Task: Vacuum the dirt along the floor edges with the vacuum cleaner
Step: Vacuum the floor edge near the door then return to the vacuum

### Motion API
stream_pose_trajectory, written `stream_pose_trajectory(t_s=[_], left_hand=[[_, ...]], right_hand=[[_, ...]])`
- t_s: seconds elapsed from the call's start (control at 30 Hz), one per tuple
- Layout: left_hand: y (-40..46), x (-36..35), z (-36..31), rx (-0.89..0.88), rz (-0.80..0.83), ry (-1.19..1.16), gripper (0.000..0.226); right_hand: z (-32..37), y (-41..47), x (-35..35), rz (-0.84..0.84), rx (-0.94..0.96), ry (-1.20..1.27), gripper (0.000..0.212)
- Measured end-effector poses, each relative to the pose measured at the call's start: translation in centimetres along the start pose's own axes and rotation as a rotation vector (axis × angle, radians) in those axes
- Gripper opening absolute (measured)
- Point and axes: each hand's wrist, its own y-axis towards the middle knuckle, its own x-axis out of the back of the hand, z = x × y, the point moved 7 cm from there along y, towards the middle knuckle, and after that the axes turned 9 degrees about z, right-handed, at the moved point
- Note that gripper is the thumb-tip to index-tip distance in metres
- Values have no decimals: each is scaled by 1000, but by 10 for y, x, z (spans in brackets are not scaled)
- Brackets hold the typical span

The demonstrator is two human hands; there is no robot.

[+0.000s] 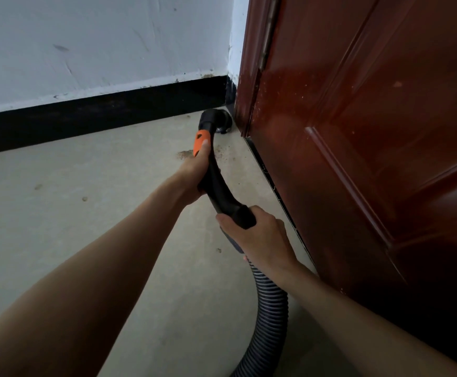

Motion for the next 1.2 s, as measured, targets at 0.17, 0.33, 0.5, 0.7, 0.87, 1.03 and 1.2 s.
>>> stream_pose_trajectory(t_s=[0.17, 0.33, 0.5, 0.7, 0.87, 1.03, 1.2], left_hand=[[-19, 17, -15, -50, -117, -12, 63], [-46, 63, 5, 15, -223, -55, 67], [-72, 96, 29, 43, -253, -43, 76], [-93, 102, 48, 86, -259, -68, 73], [-92, 86, 47, 109, -240, -38, 73], [-84, 72, 35, 119, -233, -19, 71], [-77, 66, 32, 124, -242, 47, 70]], right_hand=[[23, -12, -5, 23, 62, -40, 51], [41, -28, -35, 124, 56, -186, 51], [50, -52, -59, 170, 75, -251, 50], [51, -66, -66, 201, 61, -298, 51], [39, -70, -59, 190, 16, -211, 53], [37, -64, -49, 166, 3, -141, 53], [32, -61, -44, 145, 16, -112, 53]])
